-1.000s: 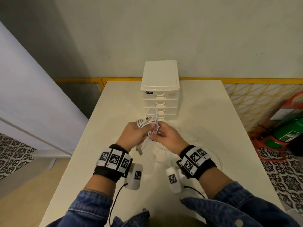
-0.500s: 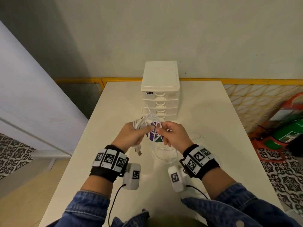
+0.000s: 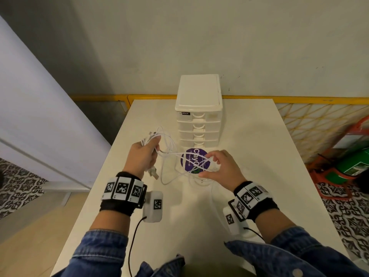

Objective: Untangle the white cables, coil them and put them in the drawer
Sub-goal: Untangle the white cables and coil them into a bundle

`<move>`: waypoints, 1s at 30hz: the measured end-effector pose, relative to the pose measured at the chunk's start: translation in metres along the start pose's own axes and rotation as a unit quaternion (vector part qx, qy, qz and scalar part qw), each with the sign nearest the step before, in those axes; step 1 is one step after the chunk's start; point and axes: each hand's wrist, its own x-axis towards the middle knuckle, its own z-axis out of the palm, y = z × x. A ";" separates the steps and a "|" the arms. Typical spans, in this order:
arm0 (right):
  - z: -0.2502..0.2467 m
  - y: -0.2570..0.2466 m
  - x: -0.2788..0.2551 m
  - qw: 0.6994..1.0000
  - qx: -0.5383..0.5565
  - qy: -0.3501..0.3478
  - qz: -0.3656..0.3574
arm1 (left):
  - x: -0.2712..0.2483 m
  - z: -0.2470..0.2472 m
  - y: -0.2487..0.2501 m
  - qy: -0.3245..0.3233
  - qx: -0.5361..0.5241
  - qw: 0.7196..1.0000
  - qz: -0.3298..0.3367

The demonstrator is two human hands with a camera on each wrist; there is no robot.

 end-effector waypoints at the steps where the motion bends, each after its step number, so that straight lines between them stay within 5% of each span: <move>1: -0.001 -0.008 0.002 0.999 0.000 0.024 -0.029 | -0.002 0.005 -0.002 -0.012 -0.009 1.000 -0.004; 6: 0.004 -0.044 0.006 0.990 0.055 0.040 -0.120 | -0.010 0.029 -0.005 -0.062 0.019 0.998 -0.007; 15: 0.033 -0.042 0.006 0.967 0.240 -0.078 0.029 | -0.018 0.044 -0.009 -0.135 0.065 0.987 -0.056; 22: 0.038 -0.031 0.009 0.982 0.178 -0.056 0.007 | -0.016 0.040 -0.008 -0.163 0.081 0.982 -0.047; 27: 0.044 -0.036 0.002 0.956 0.269 -0.112 -0.022 | -0.016 0.038 -0.003 -0.177 0.106 0.978 -0.030; 30: 0.038 -0.040 0.000 0.981 0.177 -0.070 -0.035 | -0.018 0.037 -0.001 -0.154 0.129 0.979 -0.012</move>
